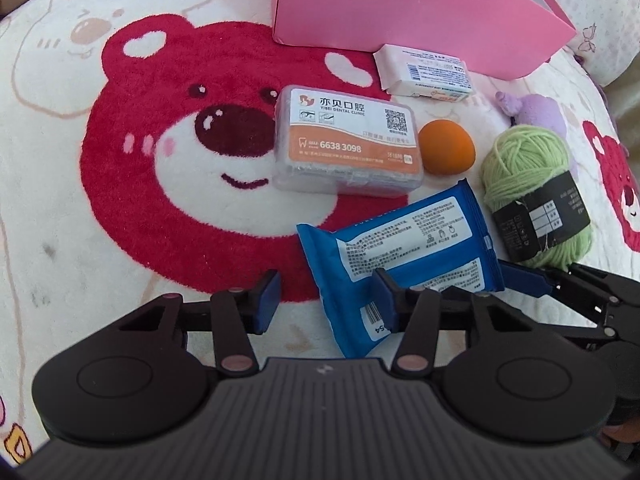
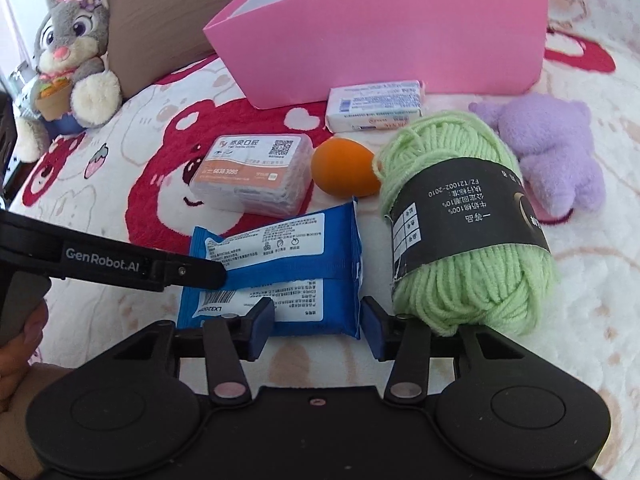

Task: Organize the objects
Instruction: 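Lower the right gripper and close it on the blue wet-wipe pack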

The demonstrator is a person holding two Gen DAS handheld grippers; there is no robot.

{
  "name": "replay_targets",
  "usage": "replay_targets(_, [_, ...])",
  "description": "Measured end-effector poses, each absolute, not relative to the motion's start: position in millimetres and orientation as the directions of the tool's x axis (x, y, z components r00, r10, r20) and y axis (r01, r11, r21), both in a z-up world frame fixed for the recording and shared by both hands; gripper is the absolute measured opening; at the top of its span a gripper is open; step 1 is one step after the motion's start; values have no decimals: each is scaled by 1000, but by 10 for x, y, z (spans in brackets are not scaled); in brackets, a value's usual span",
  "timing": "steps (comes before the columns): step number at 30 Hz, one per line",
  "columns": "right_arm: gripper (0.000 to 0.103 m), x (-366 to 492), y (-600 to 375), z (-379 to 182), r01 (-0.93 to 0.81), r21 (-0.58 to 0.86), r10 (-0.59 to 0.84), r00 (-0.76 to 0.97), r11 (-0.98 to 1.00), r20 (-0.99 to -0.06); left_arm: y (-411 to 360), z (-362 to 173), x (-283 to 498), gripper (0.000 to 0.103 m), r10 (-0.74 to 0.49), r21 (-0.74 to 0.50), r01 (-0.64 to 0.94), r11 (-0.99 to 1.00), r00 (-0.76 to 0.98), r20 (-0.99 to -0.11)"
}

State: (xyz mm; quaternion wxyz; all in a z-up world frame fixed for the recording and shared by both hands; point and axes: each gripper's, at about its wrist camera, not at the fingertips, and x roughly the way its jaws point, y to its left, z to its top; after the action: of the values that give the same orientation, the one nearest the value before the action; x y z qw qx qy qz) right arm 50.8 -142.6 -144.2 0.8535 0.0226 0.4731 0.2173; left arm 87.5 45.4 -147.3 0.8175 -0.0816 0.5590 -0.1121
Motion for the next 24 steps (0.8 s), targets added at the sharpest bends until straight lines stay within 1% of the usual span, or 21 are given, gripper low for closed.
replay_targets(2, [55,499,-1392,-1439,-363,221,384,474,905,-793,461,-1472,875,49,-294,-278,95,956,349,-890])
replay_targets(3, [55,501,-1390,-1439,-364,221,385,475,905,-792,468,-1481,874,47,-328,-311,104,945,346,-879])
replay_targets(5, [49,496,-1378,-1424,-391,222,399,460,893,-794,464,-1516,881,38,-382,-371,97,923,328,-864])
replay_targets(7, [46,449,-1326,-1386,-434,169,382,467,885,-797,406,-1511,873,37,-372,-359,102,928,326,-869])
replay_targets(10, [45,408,-1301,-1365,-437,158,373,464,885,-803,348,-1450,836,34,-350,-328,121,937,343,-872])
replay_targets(16, [44,306,-1242,-1311,-439,179,383,436,880,-814,401,-1256,787,34,-342,-319,123,940,368,-865])
replay_targets(24, [47,223,-1207,-1104,-437,173,386,463,883,-798,428,-1004,700,34,-350,-310,163,937,378,-857])
